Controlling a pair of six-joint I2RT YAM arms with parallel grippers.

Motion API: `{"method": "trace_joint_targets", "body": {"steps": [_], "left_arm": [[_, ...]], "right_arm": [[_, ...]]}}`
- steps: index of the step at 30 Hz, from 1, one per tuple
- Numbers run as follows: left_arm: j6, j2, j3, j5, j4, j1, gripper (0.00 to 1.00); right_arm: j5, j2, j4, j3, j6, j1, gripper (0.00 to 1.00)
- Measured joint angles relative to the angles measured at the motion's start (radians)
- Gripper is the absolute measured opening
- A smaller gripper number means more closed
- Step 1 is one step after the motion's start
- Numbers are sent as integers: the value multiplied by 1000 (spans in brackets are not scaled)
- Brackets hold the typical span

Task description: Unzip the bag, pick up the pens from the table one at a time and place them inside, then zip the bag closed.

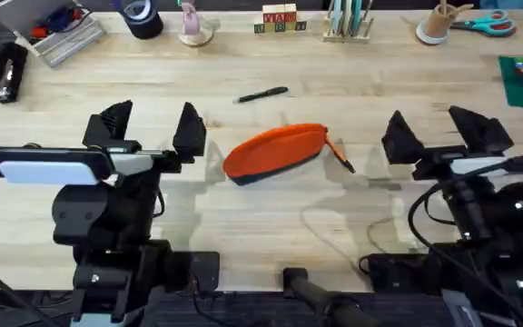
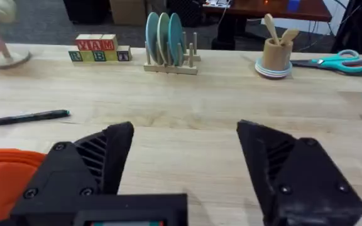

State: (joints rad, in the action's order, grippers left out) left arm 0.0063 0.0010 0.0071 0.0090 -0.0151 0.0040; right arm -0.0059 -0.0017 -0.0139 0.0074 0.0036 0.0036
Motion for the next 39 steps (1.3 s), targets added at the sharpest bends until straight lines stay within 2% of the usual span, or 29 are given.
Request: {"method": "trace_joint_targets", "body": {"steps": [6, 11, 15, 20, 25, 32, 39], "left_arm": [[20, 0, 2, -1, -10, 0, 991], [24, 44, 33, 1, -89, 0, 992], [25, 142, 122, 1, -89, 0, 991], [28, 303, 290, 29, -87, 0, 990], [51, 499, 492, 106, -183, 0, 991], [115, 736, 772, 243, -348, 0, 991], [155, 835, 994, 316, -517, 0, 992]], "right_arm": [[2, 0, -5, 2, 20, 0, 997], [4, 2, -83, 36, 58, 0, 996], [9, 2, -233, 106, 71, 0, 997], [14, 63, -299, 221, 76, 0, 996], [14, 185, -319, 370, 79, 0, 997], [8, 444, -402, 632, 79, 0, 997], [-56, 724, -594, 923, 78, 0, 997]]}}
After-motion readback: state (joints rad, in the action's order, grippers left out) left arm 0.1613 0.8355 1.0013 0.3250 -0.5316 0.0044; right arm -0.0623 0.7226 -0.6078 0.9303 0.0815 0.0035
